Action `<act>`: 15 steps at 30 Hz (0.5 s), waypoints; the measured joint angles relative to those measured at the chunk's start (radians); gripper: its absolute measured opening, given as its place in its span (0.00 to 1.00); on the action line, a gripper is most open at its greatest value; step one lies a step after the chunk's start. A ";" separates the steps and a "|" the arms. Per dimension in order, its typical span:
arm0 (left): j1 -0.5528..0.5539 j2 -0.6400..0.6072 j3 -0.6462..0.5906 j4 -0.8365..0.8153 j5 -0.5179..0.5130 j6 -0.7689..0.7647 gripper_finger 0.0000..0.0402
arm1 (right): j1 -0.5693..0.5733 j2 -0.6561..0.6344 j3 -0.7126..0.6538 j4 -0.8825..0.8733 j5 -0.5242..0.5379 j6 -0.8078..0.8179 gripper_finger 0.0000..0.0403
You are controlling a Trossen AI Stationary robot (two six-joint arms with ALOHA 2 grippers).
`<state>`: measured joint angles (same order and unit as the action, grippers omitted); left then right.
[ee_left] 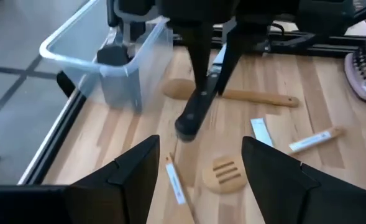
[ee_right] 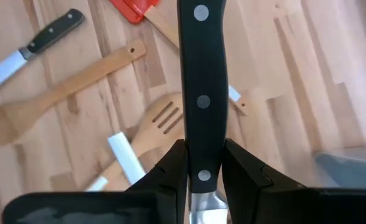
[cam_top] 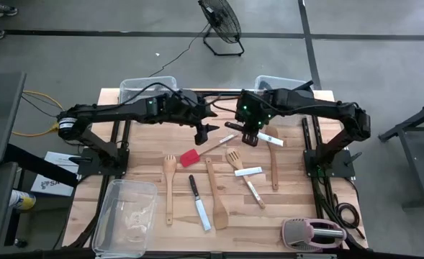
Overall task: Pick & Place Kitchen Items
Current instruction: Put the black kitchen knife into the top left transparent bin
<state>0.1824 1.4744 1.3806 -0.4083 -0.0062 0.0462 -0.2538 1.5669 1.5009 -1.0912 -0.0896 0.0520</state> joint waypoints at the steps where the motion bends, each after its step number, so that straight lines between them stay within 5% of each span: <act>1: -0.001 0.012 0.003 0.000 0.000 0.006 0.56 | -0.006 0.000 0.000 0.000 -0.001 -0.017 0.17; 15: -0.015 0.153 0.085 0.007 0.010 0.032 0.56 | -0.030 0.010 0.000 0.056 -0.048 -0.136 0.17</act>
<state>0.1677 1.6276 1.4660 -0.4016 0.0037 0.0780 -0.2840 1.5764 1.5009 -1.0348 -0.1375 -0.0841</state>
